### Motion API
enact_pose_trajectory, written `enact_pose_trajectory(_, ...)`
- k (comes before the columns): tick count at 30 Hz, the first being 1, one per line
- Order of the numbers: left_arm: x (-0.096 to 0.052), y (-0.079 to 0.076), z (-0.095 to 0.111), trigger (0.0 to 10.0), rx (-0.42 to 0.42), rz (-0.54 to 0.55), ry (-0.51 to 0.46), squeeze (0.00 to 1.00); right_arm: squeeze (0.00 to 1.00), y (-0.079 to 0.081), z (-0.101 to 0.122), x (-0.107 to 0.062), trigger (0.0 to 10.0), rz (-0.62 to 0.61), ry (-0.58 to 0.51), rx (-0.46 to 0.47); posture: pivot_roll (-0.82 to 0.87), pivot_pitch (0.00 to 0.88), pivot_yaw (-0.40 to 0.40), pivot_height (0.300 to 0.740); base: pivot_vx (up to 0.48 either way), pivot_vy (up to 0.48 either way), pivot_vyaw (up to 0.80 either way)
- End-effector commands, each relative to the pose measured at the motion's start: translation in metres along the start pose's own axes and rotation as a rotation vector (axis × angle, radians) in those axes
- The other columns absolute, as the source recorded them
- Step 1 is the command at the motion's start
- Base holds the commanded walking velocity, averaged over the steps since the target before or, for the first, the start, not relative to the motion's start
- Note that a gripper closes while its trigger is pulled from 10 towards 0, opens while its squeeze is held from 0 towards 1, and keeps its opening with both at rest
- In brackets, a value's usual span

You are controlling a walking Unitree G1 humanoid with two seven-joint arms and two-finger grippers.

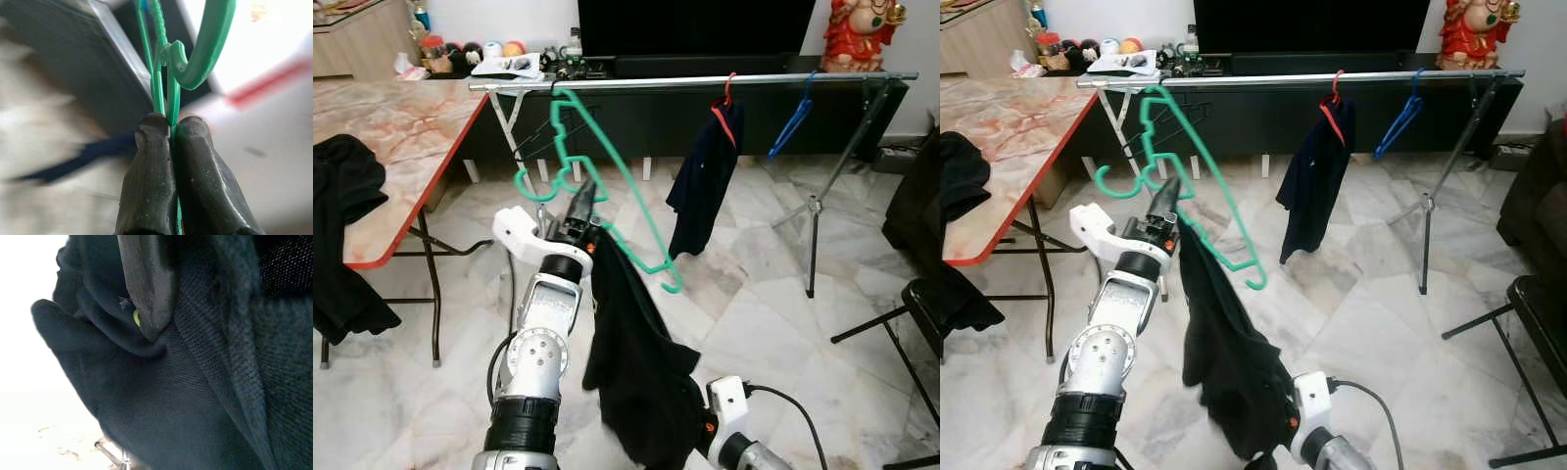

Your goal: Hang hanger

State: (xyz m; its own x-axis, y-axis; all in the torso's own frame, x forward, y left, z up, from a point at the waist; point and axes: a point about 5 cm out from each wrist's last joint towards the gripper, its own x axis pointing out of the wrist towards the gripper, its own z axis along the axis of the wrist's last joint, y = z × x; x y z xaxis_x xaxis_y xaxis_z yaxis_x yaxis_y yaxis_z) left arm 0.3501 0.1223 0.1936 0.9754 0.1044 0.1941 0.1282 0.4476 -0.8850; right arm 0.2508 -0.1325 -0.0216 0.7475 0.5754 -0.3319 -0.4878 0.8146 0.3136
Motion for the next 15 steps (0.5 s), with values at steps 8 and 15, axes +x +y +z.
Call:
enact_pose_trajectory(8,-0.005,0.056,0.022,10.0,0.113,0.529,-0.181,0.0,0.0,-0.007,-0.024,-0.017,0.0,-0.061,0.077,0.051,0.09,0.095,0.034,0.74,0.0,0.0,0.0)
enact_pose_trajectory(15,0.005,0.046,0.015,10.0,0.827,0.241,-0.041,0.0,0.0,-0.01,-0.022,-0.018,0.0,-0.071,0.071,0.05,0.1,0.092,0.036,0.74,0.0,0.0,0.0)
